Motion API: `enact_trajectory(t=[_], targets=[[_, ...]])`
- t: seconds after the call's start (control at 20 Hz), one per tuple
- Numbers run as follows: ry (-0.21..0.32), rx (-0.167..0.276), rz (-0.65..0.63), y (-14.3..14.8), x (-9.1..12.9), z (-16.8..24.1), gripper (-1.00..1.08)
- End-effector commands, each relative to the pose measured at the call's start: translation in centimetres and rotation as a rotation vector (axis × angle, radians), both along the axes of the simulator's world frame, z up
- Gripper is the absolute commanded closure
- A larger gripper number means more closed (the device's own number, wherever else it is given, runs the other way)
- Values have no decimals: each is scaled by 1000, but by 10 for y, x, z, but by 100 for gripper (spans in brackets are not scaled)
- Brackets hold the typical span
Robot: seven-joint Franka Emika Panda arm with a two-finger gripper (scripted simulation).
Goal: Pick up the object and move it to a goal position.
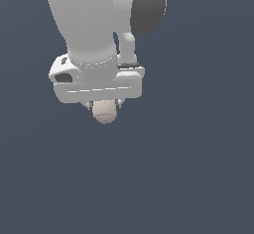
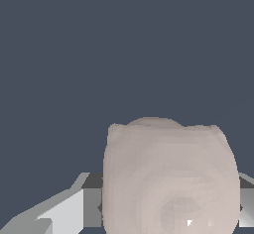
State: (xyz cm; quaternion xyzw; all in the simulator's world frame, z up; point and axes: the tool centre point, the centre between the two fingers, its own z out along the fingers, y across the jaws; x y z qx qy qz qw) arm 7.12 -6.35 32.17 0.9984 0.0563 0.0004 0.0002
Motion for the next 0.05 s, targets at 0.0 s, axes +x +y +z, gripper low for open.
enact_trajectory(t=[0.0], targets=[[0,0,0,0,1,1,108]])
